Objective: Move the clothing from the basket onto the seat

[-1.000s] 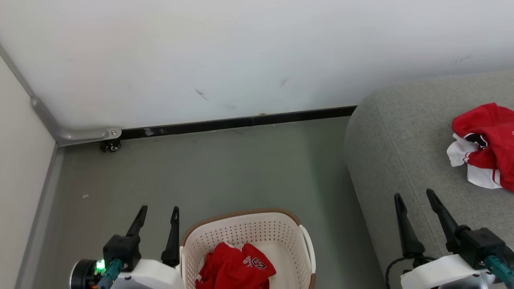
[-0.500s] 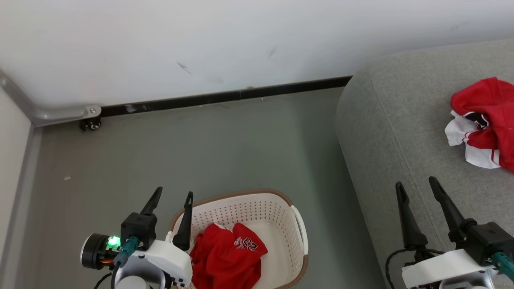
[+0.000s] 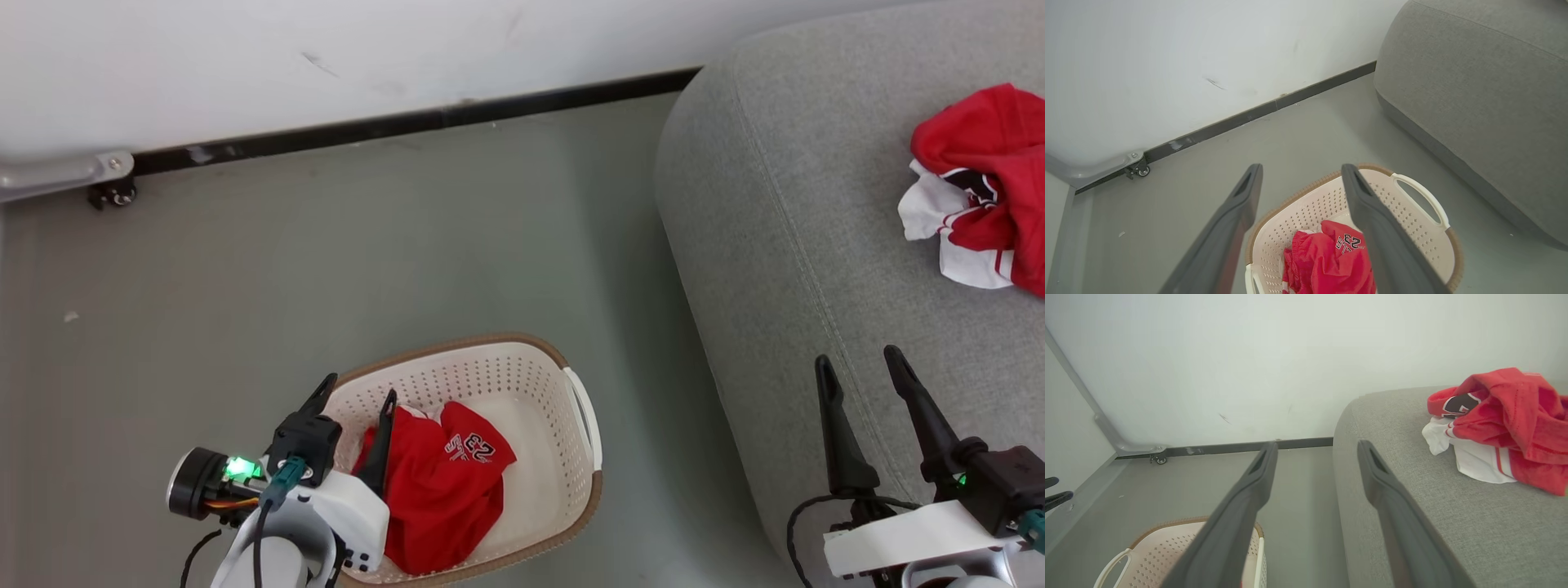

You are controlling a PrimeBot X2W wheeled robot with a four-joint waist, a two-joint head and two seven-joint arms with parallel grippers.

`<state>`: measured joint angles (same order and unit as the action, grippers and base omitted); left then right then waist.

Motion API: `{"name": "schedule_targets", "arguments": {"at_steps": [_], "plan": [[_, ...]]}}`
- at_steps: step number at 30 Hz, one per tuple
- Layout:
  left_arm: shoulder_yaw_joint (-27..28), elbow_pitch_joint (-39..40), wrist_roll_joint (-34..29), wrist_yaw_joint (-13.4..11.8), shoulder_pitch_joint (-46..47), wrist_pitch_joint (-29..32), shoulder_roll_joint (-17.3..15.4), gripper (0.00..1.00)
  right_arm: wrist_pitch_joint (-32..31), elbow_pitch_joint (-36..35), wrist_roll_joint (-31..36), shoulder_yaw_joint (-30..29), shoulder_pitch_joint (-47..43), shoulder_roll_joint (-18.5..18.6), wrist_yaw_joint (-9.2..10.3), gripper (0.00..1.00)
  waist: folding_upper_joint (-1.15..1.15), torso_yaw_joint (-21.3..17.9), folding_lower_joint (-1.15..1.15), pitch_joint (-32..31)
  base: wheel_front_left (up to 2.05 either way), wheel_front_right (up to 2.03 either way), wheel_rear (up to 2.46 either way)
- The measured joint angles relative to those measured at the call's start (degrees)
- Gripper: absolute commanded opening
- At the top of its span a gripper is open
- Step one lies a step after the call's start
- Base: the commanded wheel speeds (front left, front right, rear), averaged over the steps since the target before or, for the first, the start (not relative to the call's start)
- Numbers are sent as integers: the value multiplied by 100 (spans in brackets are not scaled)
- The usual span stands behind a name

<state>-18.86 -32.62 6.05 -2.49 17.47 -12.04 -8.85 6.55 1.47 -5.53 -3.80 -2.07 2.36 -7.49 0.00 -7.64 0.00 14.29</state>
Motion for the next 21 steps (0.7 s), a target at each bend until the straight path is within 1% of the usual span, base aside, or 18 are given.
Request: {"name": "schedule_targets", "arguments": {"at_steps": [7, 12, 13, 18, 21], "plan": [[-178, -304, -171, 56, 279, 81, -19, 100, 7, -98, -33, 5, 31, -4, 0, 100, 0, -155, 0, 386, 0, 0, 0], [-280, -541, -303, 67, 425, 146, -34, 100, 57, -129, -114, -5, 321, -12, 0, 100, 0, -256, 0, 663, 0, 0, 0], [-298, -594, -338, 107, 460, 151, -43, 100, 58, -136, -114, -7, 354, -12, 0, 100, 0, -275, 0, 717, 0, 0, 0], [-372, -821, -442, 108, 654, 214, -73, 100, 110, -146, -172, -2, 368, -13, 0, 100, 0, -373, 0, 987, 0, 0, 0], [-398, -998, -456, 157, 720, 269, -119, 100, 131, -149, -205, -2, 499, -14, 0, 100, 0, -433, 0, 1143, 0, 0, 0]]}}
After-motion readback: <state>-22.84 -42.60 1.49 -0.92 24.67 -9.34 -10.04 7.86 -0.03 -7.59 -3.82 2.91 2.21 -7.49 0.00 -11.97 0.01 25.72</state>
